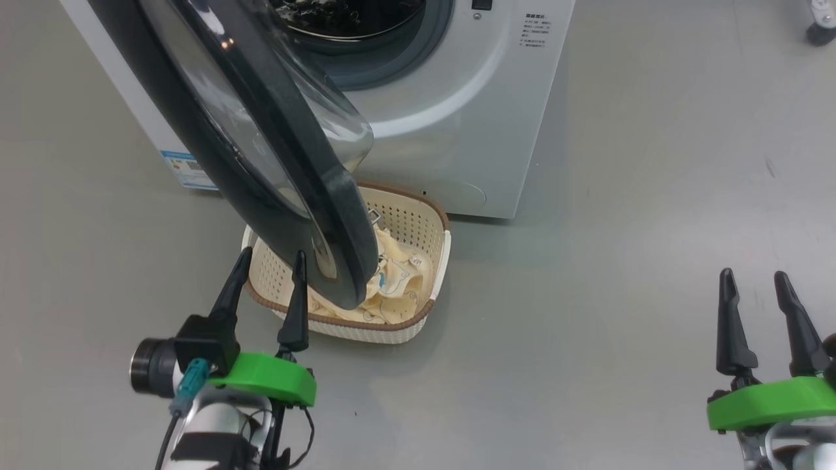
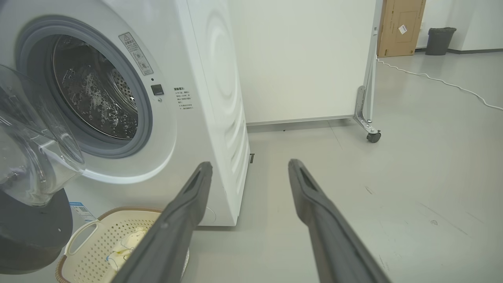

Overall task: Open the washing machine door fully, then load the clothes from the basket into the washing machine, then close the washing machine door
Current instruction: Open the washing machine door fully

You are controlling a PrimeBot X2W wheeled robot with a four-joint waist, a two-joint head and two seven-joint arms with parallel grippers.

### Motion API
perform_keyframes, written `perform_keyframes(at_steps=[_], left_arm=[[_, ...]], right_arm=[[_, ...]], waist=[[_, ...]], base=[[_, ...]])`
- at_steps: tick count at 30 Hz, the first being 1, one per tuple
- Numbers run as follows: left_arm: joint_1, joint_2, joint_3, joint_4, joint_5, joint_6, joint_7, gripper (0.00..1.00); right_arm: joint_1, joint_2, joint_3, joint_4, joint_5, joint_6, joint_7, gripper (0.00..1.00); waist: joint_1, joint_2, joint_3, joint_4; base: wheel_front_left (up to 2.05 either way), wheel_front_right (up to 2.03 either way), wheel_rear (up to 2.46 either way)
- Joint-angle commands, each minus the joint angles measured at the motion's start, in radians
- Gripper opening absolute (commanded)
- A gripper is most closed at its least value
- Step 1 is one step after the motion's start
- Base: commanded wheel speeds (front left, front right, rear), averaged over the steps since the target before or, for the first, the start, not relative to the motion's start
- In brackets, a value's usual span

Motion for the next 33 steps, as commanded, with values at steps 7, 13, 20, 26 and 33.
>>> perform_keyframes(at_steps=[7,13,20,26,33], left_arm=[[-0.016,0.014,0.036,-0.031,0.011,0.000,-0.006,1.00],[-0.018,0.014,0.038,-0.032,0.011,0.003,-0.006,1.00],[-0.023,0.014,0.039,-0.031,0.012,0.004,-0.006,0.22],[-0.032,0.014,0.045,0.005,-0.003,-0.009,-0.006,0.00],[-0.097,0.037,0.109,0.009,-0.053,0.007,0.041,0.00]], right_arm=[[-0.009,-0.011,0.021,-0.044,0.006,0.000,0.000,1.00],[-0.009,-0.010,0.023,-0.046,0.002,0.000,0.003,1.00],[-0.009,-0.010,0.024,-0.045,-0.005,0.000,0.004,1.00],[-0.010,-0.010,0.026,-0.042,-0.010,0.000,0.006,1.00],[-0.006,-0.010,0.021,-0.031,-0.015,0.000,0.007,1.00]], waist=[[0.0000,0.0000,0.001,-0.004],[0.0000,0.0000,0.002,-0.007],[0.0000,0.0000,0.002,-0.009],[0.0000,0.0000,0.000,-0.014],[0.0000,0.0000,-0.014,-0.014]], base=[[0.00,0.00,0.00],[0.00,0.00,0.00],[0.00,0.00,0.00],[0.00,0.00,0.00],[0.00,0.00,0.00]])
